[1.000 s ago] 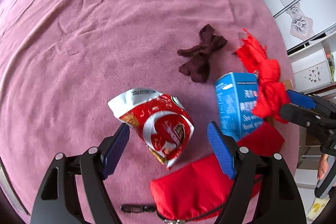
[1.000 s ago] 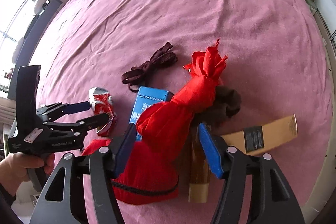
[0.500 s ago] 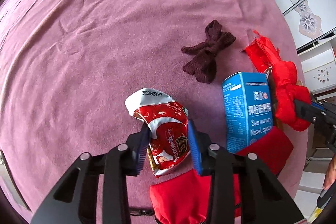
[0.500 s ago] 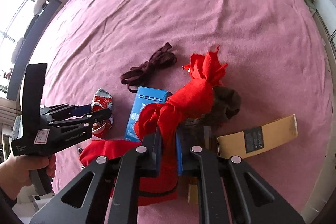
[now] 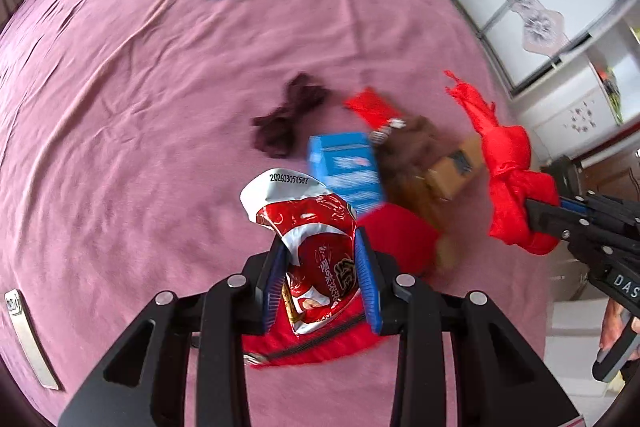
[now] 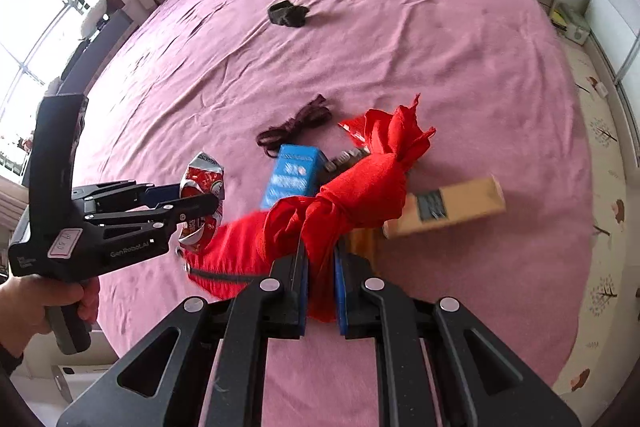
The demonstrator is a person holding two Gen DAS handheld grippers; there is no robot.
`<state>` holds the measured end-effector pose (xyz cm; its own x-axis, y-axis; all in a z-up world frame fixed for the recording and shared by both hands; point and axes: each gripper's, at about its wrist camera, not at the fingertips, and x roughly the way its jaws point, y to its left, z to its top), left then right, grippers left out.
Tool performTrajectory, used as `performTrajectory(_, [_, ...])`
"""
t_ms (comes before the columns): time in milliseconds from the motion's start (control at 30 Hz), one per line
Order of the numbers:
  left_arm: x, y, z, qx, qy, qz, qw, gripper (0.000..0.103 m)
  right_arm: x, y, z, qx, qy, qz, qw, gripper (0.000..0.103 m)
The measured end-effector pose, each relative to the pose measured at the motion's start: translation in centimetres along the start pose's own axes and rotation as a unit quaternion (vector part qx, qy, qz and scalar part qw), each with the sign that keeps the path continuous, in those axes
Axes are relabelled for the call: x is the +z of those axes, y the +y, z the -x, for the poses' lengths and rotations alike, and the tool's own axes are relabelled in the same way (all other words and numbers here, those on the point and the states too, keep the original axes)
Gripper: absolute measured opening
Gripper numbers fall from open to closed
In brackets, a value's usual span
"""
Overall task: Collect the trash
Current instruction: 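Carry the wrapper and red cloth in both tools to the yellow bucket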
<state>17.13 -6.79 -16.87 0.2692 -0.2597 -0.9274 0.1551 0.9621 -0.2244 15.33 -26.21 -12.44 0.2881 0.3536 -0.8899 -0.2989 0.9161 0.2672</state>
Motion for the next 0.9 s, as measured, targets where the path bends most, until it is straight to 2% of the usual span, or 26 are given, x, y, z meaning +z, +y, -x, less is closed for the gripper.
performTrajectory(200, [-1.3,-6.4,0.1,-0.024,0.007,-0.033,0.9991,0.034,-3.8,-3.0,4.0,-0.024,-0.013,-0.019,0.999,0.011])
performTrajectory(433, [-3.1,-15.0,-0.7,-0.048,0.018,-0.093,0.9943,0.034,-9.2,-8.6,8.5,-0.049,-0.026,-0.067,0.996,0.011])
performTrajectory(900, [-6.3,-32.3,-4.5,-0.092,0.058,-0.201,0.9736,0.034,-19.2,-19.7,15.1,-0.084,-0.042,-0.156,0.983,0.011])
